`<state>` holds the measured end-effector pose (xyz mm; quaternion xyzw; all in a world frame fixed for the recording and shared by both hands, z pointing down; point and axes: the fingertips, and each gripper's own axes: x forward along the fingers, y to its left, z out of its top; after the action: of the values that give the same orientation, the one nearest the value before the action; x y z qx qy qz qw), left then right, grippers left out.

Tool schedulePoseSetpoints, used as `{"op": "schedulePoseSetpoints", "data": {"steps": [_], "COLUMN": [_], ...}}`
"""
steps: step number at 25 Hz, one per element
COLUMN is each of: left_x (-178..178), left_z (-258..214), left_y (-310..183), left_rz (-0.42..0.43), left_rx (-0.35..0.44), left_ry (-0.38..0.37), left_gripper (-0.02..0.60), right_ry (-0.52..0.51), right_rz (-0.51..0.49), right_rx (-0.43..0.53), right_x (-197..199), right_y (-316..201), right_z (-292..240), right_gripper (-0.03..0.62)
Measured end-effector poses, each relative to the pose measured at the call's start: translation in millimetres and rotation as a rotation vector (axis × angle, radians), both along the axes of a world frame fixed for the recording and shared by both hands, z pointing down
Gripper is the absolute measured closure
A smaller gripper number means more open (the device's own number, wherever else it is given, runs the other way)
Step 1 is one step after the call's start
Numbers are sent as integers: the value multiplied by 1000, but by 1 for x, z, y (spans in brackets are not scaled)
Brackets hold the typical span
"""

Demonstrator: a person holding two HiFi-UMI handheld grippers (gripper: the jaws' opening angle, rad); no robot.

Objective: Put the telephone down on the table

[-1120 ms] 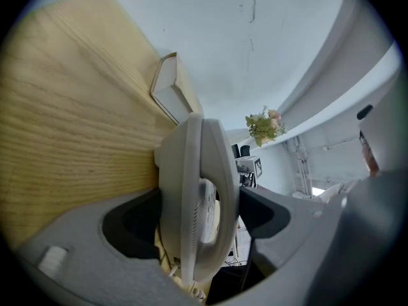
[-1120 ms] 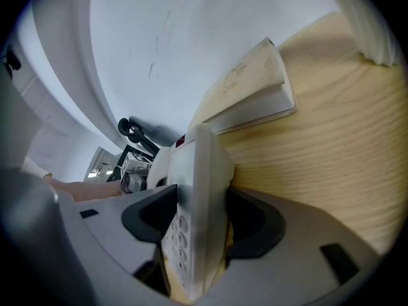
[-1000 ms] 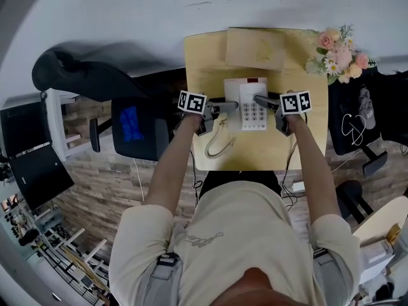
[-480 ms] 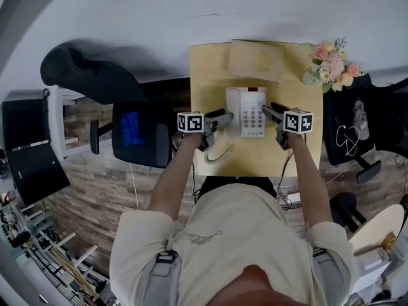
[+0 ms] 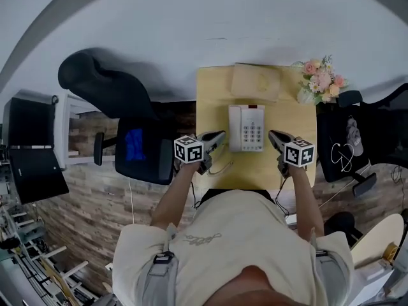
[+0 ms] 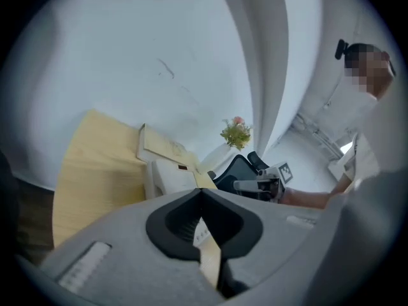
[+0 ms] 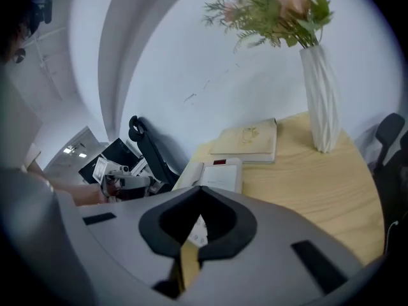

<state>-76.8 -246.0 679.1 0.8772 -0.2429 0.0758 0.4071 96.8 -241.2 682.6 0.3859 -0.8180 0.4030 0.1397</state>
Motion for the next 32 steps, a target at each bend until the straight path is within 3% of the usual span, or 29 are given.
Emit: {"op": "schedulePoseSetpoints", "data": {"steps": [5, 10, 15, 17, 20, 26, 32], "left_x": [1, 9, 21, 22, 23, 25, 22], "left_z": [-48, -117, -188, -211, -237, -275, -337], "left_y": [8, 17, 17, 13, 10, -1, -6], "left_rz": [-25, -16, -4, -10, -8, -13, -69], "left_rx": [148, 340, 428, 477, 554, 729, 866], "left_ry": [-71, -149, -67, -69, -98, -230, -214], "left_gripper": [566, 568, 568, 568, 568, 567, 568], "right_ry": [-12, -11, -14, 9, -2, -3, 107], "right_rz": [-38, -88, -129, -134, -123, -84, 5], "right_rx": [89, 265, 437, 497, 561, 668, 865], "right_x": [-13, -28, -37, -38, -40, -38, -27], "right_y": [15, 17, 18, 18, 19, 18, 15], "right_z": [-43, -114, -185, -208, -240, -294, -348], "right_gripper": [594, 594, 594, 594, 594, 594, 594]}}
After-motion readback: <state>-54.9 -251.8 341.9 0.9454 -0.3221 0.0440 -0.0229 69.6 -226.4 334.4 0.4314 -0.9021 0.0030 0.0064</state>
